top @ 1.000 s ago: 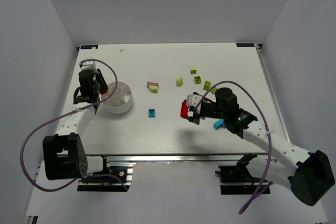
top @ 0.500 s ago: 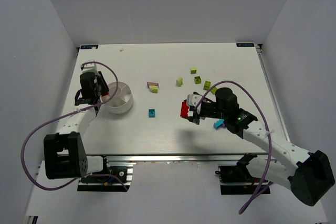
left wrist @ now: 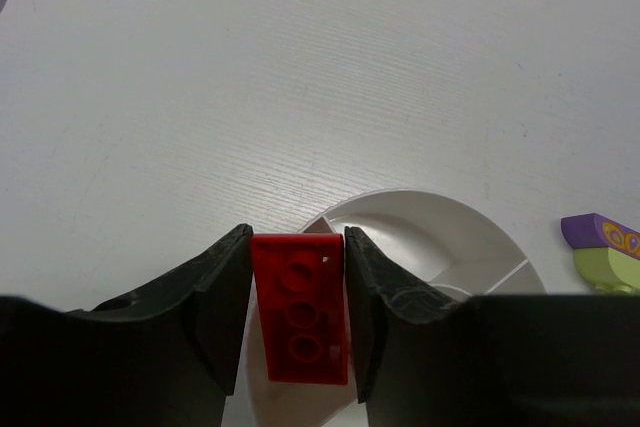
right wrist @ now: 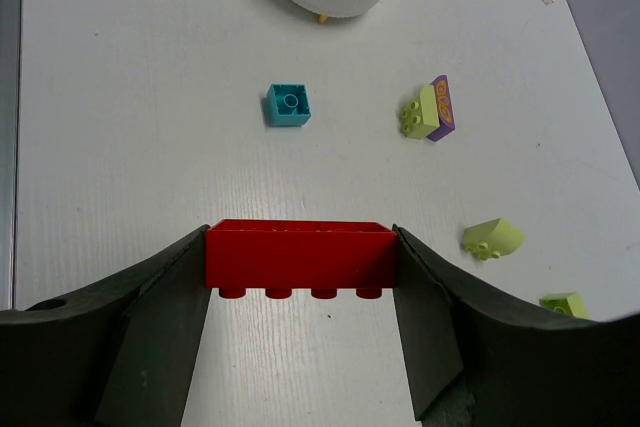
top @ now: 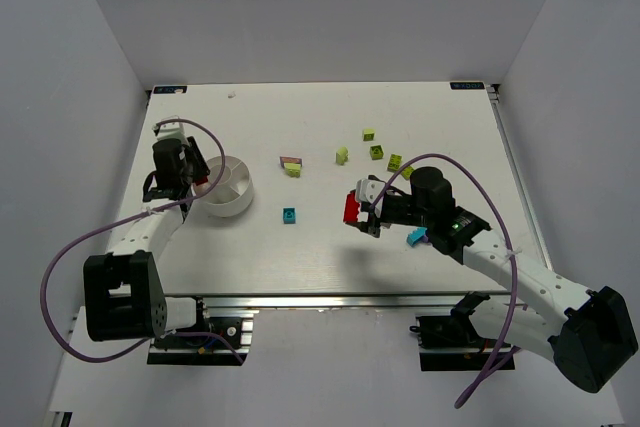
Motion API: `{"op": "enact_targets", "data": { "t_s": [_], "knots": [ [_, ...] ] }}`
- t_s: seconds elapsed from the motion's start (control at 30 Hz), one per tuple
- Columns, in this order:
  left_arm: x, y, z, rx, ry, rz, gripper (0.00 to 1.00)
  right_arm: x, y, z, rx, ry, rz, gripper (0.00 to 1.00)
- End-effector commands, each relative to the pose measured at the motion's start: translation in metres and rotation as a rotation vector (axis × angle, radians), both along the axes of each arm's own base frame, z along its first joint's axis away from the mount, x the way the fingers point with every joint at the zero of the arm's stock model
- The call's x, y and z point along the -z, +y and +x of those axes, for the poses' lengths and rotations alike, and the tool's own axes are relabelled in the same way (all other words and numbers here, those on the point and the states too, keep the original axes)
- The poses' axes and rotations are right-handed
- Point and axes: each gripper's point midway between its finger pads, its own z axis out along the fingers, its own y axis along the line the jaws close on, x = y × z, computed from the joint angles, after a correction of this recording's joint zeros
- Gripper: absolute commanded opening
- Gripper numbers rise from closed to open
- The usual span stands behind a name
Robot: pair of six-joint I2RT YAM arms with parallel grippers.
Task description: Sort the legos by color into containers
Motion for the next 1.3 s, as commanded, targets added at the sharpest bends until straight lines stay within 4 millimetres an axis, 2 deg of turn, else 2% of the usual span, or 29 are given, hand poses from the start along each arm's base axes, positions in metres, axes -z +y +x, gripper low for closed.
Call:
{"op": "enact_targets", "data": {
  "t_s": [0.0, 0.27, 0.37, 0.5, 0.53, 0.57, 0.6, 0.63, 0.7, 0.73, 0.77, 0.8, 0.83, 0.87, 0.9, 0.93, 0.97, 1.0, 1.07, 1.27],
  "knots": [
    [-0.004, 0.000, 0.001, 0.000, -0.018, -0.010, 0.54, -0.013, 0.004, 0.002, -0.013, -0.032, 0.039, 0.00],
    [-0.009, 0.002, -0.001, -0.008, -0.024, -0.005, 0.57, -0.015, 0.004, 0.001, -0.017, -0.033, 0.042, 0.00],
    [-0.020, 0.002, -0.002, -0.015, -0.044, -0.004, 0.57, -0.016, 0.004, 0.001, -0.017, -0.035, 0.043, 0.00],
    [-0.051, 0.002, -0.005, -0.034, -0.078, -0.023, 0.54, -0.016, 0.005, -0.007, -0.059, -0.020, 0.038, 0.00],
    [-0.059, 0.002, -0.007, -0.041, -0.088, -0.034, 0.47, -0.018, 0.007, -0.010, -0.080, -0.022, 0.040, 0.00],
    [-0.074, -0.002, -0.011, -0.028, -0.119, -0.052, 0.43, -0.018, 0.007, -0.013, -0.102, -0.035, 0.038, 0.00],
    [-0.081, -0.007, -0.015, -0.024, -0.124, -0.092, 0.41, -0.017, 0.008, -0.019, -0.136, -0.031, 0.036, 0.00],
    [-0.088, -0.015, -0.018, 0.002, -0.139, -0.126, 0.40, -0.017, 0.009, -0.022, -0.160, -0.035, 0.035, 0.00],
    [-0.102, -0.047, -0.028, 0.124, -0.153, -0.259, 0.42, -0.016, 0.011, -0.031, -0.228, -0.055, 0.035, 0.00],
    [-0.102, -0.060, -0.032, 0.169, -0.144, -0.318, 0.45, -0.016, 0.012, -0.032, -0.241, -0.056, 0.036, 0.00],
    [-0.105, -0.083, -0.040, 0.275, -0.136, -0.402, 0.51, -0.015, 0.014, -0.034, -0.258, -0.056, 0.037, 0.00],
    [-0.111, -0.098, -0.048, 0.307, -0.144, -0.496, 0.56, -0.016, 0.015, -0.035, -0.268, -0.055, 0.038, 0.00],
    [-0.111, -0.112, -0.056, 0.351, -0.139, -0.548, 0.61, -0.017, 0.016, -0.034, -0.271, -0.054, 0.039, 0.00],
    [-0.098, -0.123, -0.065, 0.382, -0.112, -0.590, 0.67, -0.020, 0.018, -0.034, -0.275, -0.057, 0.043, 0.00],
    [-0.108, -0.149, -0.079, 0.463, -0.129, -0.635, 0.69, -0.018, 0.020, -0.033, -0.280, -0.048, 0.038, 0.00],
    [-0.098, -0.158, -0.088, 0.478, -0.107, -0.655, 0.71, -0.019, 0.021, -0.033, -0.283, -0.047, 0.037, 0.00],
    [-0.101, -0.167, -0.092, 0.504, -0.125, -0.668, 0.72, -0.018, 0.023, -0.032, -0.283, -0.044, 0.033, 0.00],
    [-0.101, -0.184, -0.102, 0.538, -0.111, -0.701, 0.72, -0.021, 0.026, -0.033, -0.291, -0.049, 0.036, 0.00],
    [-0.101, -0.205, -0.116, 0.596, -0.121, -0.735, 0.73, -0.021, 0.030, -0.032, -0.294, -0.046, 0.032, 0.00],
    [-0.097, -0.239, -0.131, 0.656, -0.113, -0.820, 0.75, -0.026, 0.041, -0.038, -0.302, -0.045, 0.028, 0.00]
  ]
}}
